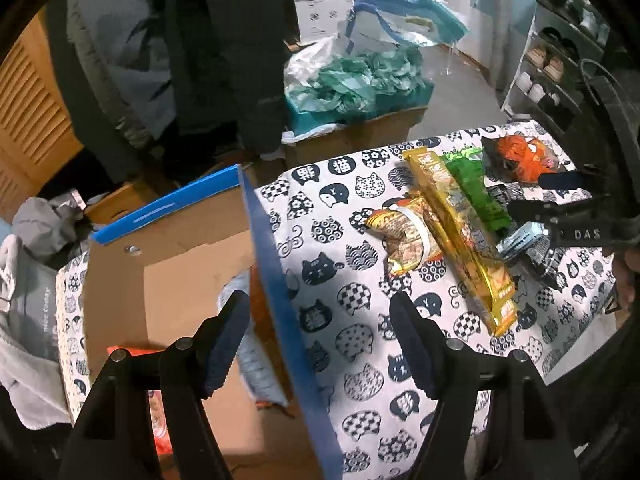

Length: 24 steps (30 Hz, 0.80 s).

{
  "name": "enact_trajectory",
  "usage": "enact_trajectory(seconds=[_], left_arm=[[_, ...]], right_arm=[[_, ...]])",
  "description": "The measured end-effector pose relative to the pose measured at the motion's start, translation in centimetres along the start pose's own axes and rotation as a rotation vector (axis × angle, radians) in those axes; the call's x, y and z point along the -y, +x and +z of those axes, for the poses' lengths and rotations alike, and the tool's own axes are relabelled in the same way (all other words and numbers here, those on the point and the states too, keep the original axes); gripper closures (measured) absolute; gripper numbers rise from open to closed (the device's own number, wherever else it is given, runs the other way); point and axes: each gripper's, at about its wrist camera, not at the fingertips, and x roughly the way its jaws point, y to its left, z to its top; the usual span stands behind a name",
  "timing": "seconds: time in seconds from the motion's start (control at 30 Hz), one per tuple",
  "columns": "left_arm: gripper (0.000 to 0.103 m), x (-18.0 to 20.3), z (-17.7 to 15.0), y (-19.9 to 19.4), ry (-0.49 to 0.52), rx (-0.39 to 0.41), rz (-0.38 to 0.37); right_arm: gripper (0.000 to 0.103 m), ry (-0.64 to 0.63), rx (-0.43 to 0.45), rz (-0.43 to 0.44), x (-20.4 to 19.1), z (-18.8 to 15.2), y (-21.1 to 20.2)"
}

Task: Organize snacks
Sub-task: 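Move both tools back over the remaining snacks on the table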

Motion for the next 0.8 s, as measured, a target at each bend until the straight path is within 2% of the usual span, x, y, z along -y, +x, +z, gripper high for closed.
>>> enact_trajectory(seconds=[0.27,0.7,0.8], left_arm=[[0.029,2.0,1.7,3.5,0.017,-0.038,0.001],[0.029,3.5,1.7,7.8,0.058,-0.118,0.003],[0.029,3.8,1.6,8.3,0.068,-0.126,0.005]], right_arm=[[0.024,-0.014,-0.031,0.023,-0.5,0.2,2.5],[0.024,-0.01,-0.091,0.056,-1.4,0.7,6.9],[0.031,-0.015,-0.098,0.065,-1.4,0.7,7.6]])
